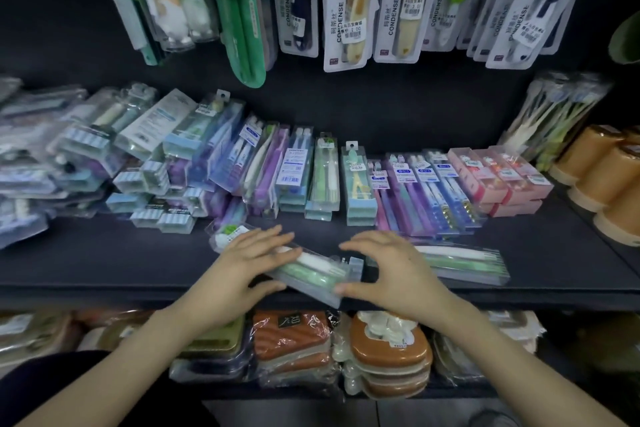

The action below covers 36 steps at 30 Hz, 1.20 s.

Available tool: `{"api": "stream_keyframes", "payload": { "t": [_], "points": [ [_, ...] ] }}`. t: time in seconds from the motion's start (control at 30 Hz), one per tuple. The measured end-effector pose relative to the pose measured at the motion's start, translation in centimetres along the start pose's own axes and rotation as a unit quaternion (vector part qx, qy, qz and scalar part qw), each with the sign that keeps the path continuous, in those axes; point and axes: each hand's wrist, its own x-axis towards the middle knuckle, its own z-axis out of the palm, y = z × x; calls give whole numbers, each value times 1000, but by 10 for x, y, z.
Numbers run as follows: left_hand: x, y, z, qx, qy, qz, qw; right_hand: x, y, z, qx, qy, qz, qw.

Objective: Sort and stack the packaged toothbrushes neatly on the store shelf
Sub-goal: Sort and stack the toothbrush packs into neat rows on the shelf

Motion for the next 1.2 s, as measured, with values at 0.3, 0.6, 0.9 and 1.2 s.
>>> {"api": "stream_keyframes", "payload": {
  "t": [0.3,0.6,0.9,1.2],
  "points": [
    [13,-4,0,59,50,-16,997,21,1,6,-114,-22,1,993],
    [19,-14,-6,23,115,-30,993,81,-23,-8,49,149,34,987],
    [45,-23,-18,88,224,-155,958,164,-26,25,-27,62,77,995],
    [70,-34,-24,54,189,-231,953,168,-20,32,-146,168,-26,975]
  ]
}}
